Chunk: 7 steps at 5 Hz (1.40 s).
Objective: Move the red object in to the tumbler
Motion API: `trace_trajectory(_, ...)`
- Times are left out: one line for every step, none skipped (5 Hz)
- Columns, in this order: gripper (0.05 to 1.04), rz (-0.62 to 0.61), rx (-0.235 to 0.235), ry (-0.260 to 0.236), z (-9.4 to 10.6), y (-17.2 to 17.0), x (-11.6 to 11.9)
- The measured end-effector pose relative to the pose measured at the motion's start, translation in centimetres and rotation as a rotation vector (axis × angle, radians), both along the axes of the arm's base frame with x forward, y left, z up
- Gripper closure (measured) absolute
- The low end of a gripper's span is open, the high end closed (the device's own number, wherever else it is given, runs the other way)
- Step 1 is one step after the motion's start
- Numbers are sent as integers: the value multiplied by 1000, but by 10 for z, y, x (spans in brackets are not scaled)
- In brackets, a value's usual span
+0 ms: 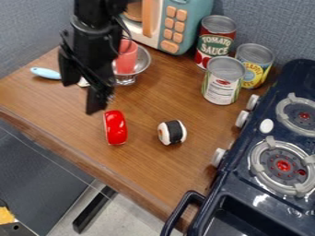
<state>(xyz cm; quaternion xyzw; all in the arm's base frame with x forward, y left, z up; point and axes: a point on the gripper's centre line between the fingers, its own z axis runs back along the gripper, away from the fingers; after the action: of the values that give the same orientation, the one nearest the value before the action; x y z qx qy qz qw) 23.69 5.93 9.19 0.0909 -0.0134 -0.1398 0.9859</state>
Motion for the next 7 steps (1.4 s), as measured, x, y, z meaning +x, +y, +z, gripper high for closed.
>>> trace_trajectory(83, 124, -81, 23, -7, 4, 21)
trace_trajectory(83, 201, -93, 10, -18, 9, 57)
trace_trajectory(83, 389, -73, -3, -29, 8, 69)
trace_trajectory(83, 563, -35, -32, -37, 4, 65)
trace_trajectory(83, 647, 12, -67, -38, -7, 47)
trace_trajectory(83, 782, -6, -53, -36, -13, 33)
trace_trajectory(83, 845, -40, -42, -39, -11, 30)
